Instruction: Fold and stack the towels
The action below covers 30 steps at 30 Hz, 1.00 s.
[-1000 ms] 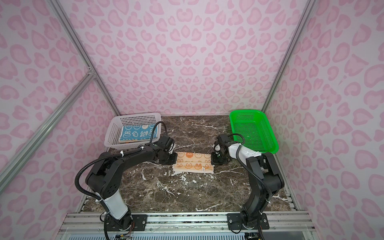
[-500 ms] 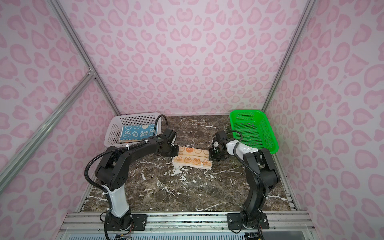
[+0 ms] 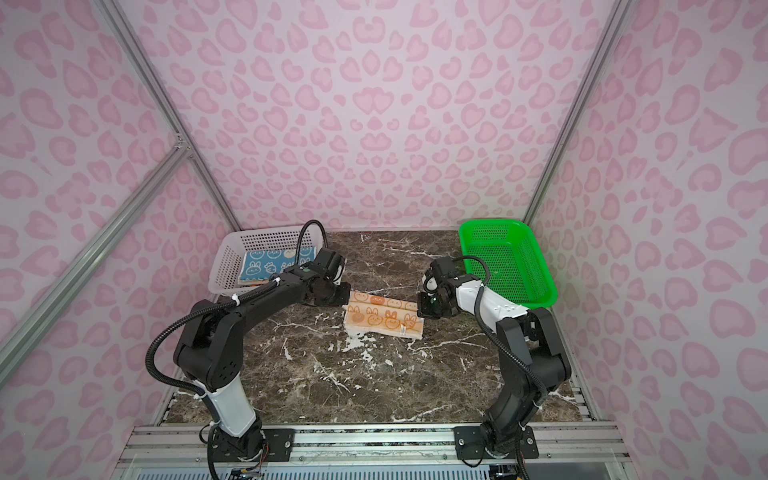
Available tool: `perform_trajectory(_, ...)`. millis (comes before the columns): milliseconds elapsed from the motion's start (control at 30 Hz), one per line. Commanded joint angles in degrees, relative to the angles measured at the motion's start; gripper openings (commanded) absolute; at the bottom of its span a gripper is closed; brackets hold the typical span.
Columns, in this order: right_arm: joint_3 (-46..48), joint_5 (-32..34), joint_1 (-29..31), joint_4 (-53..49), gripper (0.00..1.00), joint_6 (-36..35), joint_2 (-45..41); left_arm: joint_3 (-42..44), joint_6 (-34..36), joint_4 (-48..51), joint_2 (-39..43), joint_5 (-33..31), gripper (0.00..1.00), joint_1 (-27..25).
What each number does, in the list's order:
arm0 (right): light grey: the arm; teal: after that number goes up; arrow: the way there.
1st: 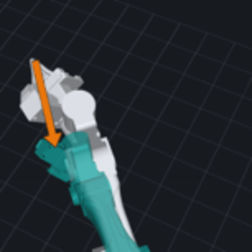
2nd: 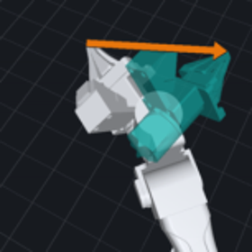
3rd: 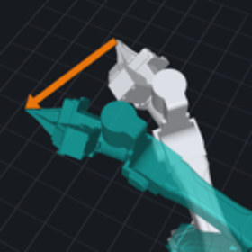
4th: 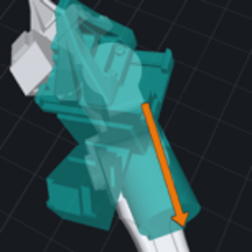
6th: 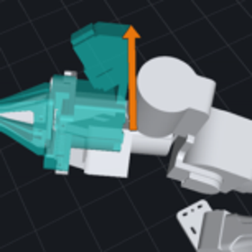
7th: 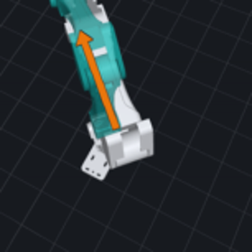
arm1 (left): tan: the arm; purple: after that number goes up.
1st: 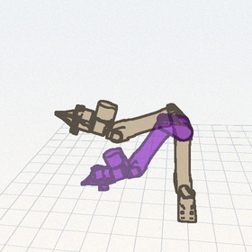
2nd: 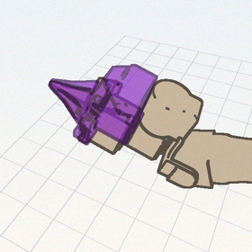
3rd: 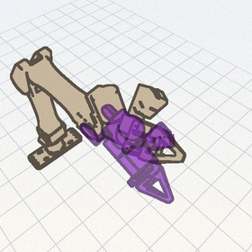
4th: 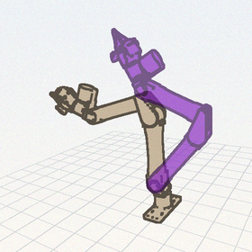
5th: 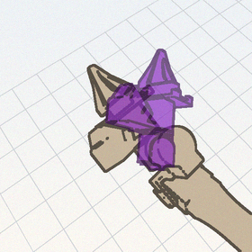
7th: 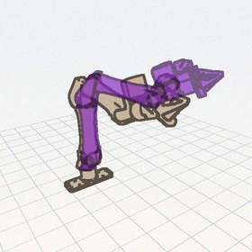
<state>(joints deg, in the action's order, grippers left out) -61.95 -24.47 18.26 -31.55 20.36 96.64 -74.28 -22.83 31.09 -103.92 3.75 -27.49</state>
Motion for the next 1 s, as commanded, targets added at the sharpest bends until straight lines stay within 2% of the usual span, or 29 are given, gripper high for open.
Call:
perform_trajectory(0, 2.25, 1.2, 0.31, 0.0, 0.0, 0.09, 0.21, 2.21, -0.67, -0.2, 0.65, -0.98, 0.04, -0.34)
perform_trajectory(167, 5.36, 1.44, 1.69, 2.85, 0.0, 1.07, 1.39, 5.64, -1.54, -2.15, -0.5, -0.6, 0.04, -1.11)
perform_trajectory(433, 6.8, 1.79, 2.57, 4.41, 0.0, 1.33, 3.2, 5.2, -1.78, -2.13, -2.12, -0.55, 0.04, -1.86)
perform_trajectory(467, 6.77, 1.79, 2.57, 4.35, 0.0, 1.28, 3.37, 5.03, -1.78, -2.02, -2.16, -0.2, 0.06, -1.87)
perform_trajectory(533, 6.5, 1.75, 2.58, 4.09, 0.05, 1.14, 3.21, 5.02, -1.87, -1.78, -1.87, 0.04, 0.17, -2.15)
perform_trajectory(633, 5.65, 1.62, 2.61, 3.29, 0.17, 1.17, 2.32, 4.84, -2.03, -1.39, -0.76, 0.43, 0.45, -2.48)
perform_trajectory(667, 5.27, 1.62, 2.64, 2.87, 0.22, 1.13, 1.84, 4.74, -2.17, -1.3, -0.22, 0.63, 0.5, -2.57)
perform_trajectory(833, 3.47, 1.79, 3.64, 0.85, 0.47, 1.61, -1.56, 4.48, -3.78, -0.81, 3.63, 1.45, 0.61, -2.75)
perform_trajectory(967, 3.32, 0.51, 5.2, 1.8, 0.71, 3.54, -4.43, 4.3, -6.53, -2.99, 6.13, 6.85, 0.68, -2.75)
